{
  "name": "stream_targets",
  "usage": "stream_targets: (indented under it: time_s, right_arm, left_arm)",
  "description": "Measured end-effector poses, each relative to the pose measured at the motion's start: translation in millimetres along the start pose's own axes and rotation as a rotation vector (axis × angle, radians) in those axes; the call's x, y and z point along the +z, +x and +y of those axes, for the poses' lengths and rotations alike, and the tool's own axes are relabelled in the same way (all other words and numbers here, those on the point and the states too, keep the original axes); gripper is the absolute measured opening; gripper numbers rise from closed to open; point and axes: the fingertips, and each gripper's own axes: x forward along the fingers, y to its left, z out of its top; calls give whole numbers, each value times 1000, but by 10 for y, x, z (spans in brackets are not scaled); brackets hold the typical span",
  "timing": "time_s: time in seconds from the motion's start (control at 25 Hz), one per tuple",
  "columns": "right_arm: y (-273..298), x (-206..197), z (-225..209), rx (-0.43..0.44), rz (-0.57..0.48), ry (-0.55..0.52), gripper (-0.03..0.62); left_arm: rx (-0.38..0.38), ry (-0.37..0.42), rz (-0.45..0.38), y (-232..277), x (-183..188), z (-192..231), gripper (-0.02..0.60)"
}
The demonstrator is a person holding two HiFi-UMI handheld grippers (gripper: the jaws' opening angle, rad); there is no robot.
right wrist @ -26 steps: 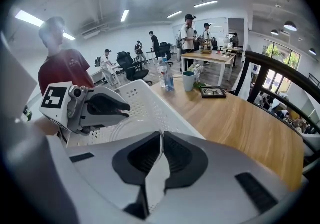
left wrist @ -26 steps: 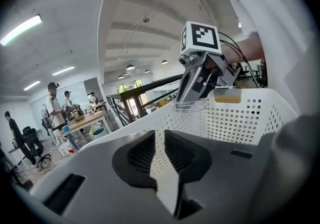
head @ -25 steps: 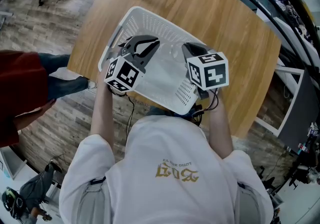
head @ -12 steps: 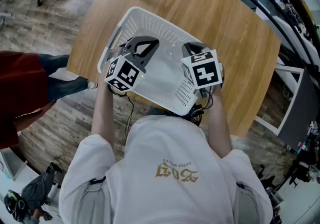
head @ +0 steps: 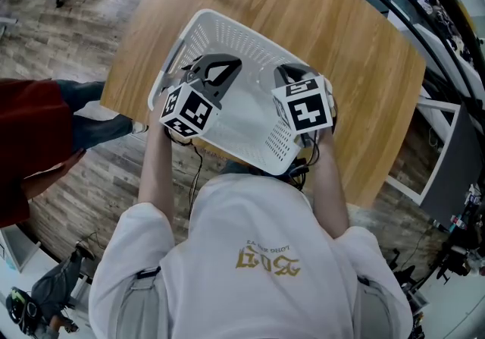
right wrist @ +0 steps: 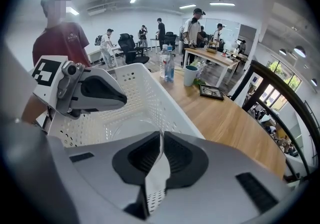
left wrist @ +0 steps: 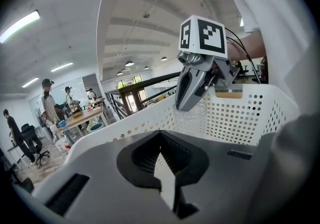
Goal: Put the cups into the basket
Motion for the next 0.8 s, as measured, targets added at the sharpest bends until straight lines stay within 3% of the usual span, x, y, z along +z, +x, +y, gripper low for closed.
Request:
stream_targets:
  time_s: [0.8]
  right_arm:
    - [-98, 131, -26, -42, -100, 2, 78]
  left_arm:
    - [-2, -3, -4, 10, 6, 14, 8]
